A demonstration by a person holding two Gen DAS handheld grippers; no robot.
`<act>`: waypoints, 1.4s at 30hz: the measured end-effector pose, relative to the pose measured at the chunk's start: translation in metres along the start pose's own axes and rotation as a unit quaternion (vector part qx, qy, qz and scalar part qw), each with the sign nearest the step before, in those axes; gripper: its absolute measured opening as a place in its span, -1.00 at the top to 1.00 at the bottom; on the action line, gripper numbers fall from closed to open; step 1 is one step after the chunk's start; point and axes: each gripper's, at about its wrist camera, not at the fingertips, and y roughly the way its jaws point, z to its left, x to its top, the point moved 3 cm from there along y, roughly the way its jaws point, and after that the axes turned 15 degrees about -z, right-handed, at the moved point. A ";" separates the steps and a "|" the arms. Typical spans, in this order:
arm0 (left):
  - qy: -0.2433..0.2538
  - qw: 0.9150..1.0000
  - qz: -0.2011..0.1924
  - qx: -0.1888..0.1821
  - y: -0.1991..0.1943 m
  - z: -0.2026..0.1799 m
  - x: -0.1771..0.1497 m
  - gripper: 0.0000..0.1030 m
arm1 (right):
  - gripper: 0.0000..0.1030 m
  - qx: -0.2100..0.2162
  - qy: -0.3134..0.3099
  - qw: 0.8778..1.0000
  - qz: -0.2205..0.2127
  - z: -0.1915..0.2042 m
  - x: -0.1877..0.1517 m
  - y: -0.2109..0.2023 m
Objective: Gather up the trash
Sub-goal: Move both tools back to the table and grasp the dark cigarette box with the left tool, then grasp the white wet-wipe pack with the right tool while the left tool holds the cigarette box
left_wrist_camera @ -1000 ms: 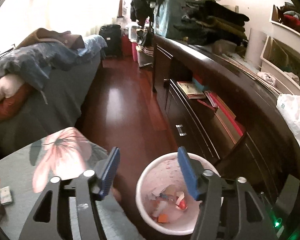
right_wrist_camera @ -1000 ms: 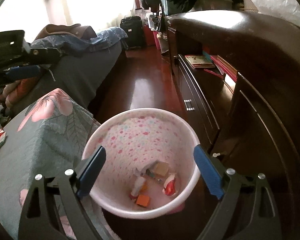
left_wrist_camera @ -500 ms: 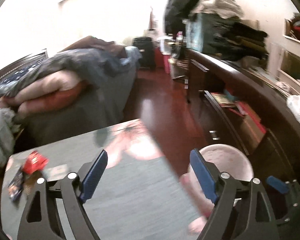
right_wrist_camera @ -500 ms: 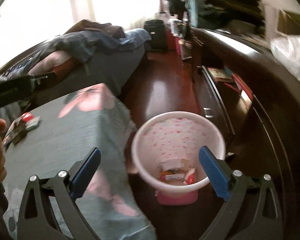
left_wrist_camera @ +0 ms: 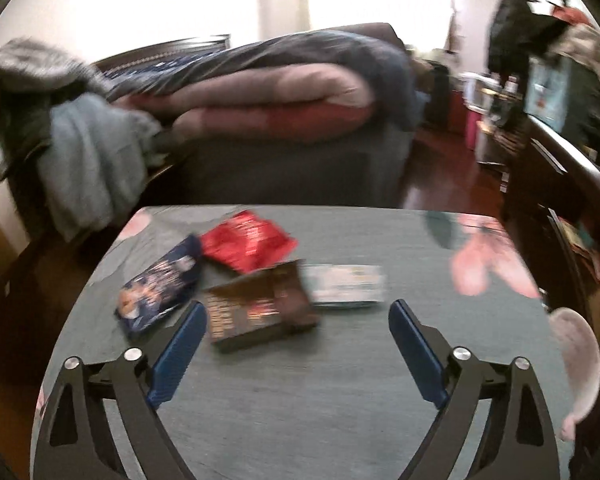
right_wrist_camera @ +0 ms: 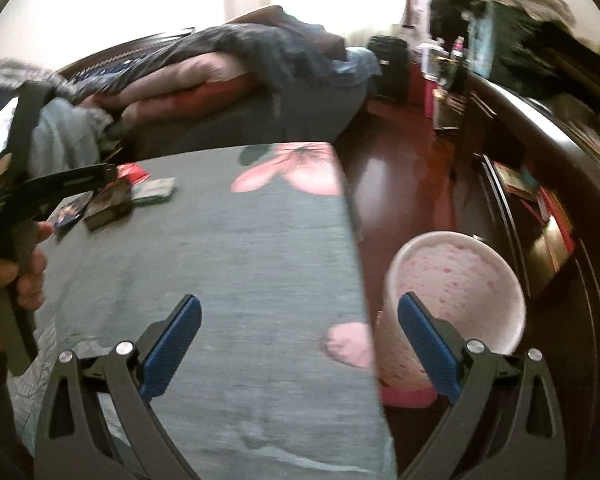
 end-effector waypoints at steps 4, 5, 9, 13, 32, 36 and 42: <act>-0.016 1.000 0.008 0.018 0.018 0.020 -0.007 -0.87 | -0.92 0.018 -0.025 1.000 0.001 0.027 0.006 0.005; -0.017 1.000 0.015 0.019 0.023 0.023 -0.010 -0.87 | -0.92 0.023 -0.028 0.999 0.001 0.032 0.008 0.006; -0.028 0.999 0.028 0.012 0.038 0.025 -0.014 -0.87 | -0.92 0.038 -0.042 0.998 0.001 0.049 0.013 0.012; -0.045 0.998 0.041 -0.019 0.055 0.028 -0.015 -0.88 | -0.92 0.051 -0.057 0.997 0.001 0.066 0.019 0.018; -0.059 0.995 0.081 -0.001 0.078 0.036 -0.024 -0.73 | -0.92 0.075 -0.094 0.993 0.018 0.114 0.035 0.055; -0.052 0.997 0.062 0.000 0.059 0.046 -0.016 -0.73 | -0.92 0.086 -0.083 0.992 0.025 0.121 0.039 0.065; -0.055 0.998 0.016 0.013 0.019 0.081 0.003 -0.73 | -0.92 0.089 -0.072 0.993 0.029 0.145 0.052 0.100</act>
